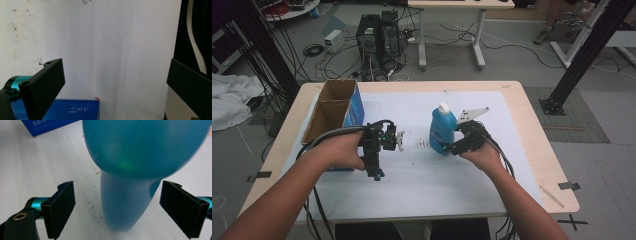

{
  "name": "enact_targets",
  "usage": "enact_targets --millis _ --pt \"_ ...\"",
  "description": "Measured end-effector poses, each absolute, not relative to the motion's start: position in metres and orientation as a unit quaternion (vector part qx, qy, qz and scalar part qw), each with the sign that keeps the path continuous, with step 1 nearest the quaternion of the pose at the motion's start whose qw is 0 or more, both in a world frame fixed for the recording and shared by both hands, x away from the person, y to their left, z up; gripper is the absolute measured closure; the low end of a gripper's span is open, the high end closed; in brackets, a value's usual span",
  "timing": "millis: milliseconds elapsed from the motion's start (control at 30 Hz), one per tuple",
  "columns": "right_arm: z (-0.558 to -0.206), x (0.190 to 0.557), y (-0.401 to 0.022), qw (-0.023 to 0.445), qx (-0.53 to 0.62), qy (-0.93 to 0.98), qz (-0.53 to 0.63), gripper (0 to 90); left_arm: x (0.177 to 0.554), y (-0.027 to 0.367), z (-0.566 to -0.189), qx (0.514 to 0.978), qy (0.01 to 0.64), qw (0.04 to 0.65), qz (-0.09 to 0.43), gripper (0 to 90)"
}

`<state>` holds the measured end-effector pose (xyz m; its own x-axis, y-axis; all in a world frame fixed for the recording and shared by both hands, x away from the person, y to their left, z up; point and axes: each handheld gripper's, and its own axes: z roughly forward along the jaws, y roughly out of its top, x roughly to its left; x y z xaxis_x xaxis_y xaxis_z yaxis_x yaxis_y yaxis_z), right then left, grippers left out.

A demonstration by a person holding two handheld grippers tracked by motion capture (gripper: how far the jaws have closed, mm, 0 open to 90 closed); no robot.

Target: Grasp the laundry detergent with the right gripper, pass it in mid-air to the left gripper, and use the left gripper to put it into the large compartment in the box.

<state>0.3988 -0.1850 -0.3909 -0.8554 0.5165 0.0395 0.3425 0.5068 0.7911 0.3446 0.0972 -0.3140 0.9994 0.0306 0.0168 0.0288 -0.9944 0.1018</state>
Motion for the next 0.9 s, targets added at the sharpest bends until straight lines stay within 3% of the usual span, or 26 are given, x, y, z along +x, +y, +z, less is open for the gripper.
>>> enact_targets --millis 567,800,900 --pt "-0.4011 0.4032 -0.1777 0.129 0.272 0.837 0.456 13.0 0.3461 0.0981 -0.3163 0.999 0.018 0.047 0.007 1.7" --pt "-0.4017 0.4032 -0.1747 0.146 0.271 0.832 0.461 23.1 0.3469 0.0988 -0.3168 0.999 0.019 0.047 0.005 1.7" --pt "-0.4017 0.4033 -0.1742 0.146 0.274 0.829 0.465 23.3 0.3470 0.0986 -0.3172 0.999 0.019 0.047 0.005 1.6"
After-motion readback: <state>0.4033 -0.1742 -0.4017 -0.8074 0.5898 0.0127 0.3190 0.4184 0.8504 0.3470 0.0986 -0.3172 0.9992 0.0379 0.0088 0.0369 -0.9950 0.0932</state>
